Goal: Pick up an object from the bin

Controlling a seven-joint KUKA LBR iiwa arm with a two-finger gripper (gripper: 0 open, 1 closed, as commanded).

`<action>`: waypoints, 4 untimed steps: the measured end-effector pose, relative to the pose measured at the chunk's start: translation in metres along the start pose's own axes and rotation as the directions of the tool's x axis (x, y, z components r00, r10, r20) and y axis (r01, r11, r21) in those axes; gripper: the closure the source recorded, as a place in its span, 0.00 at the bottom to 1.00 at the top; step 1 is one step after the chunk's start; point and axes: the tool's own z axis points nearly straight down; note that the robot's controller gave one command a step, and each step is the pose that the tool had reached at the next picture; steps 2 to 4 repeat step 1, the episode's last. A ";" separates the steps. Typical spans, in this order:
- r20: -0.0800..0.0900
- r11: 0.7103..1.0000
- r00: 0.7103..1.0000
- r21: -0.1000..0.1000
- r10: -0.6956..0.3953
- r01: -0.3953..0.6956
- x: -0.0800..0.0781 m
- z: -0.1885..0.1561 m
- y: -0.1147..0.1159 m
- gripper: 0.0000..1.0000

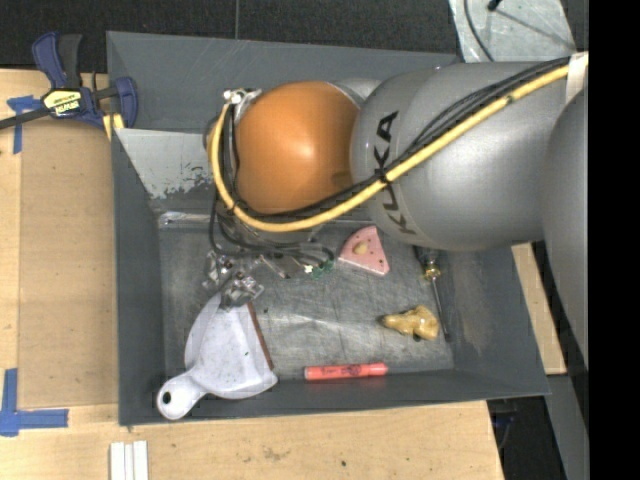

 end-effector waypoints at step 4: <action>-0.008 1.000 1.000 -0.002 -0.014 0.014 0.004 -0.036 0.004 1.00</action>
Offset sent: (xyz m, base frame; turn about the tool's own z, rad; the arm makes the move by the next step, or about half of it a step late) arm 0.0188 0.0164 0.0883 0.0116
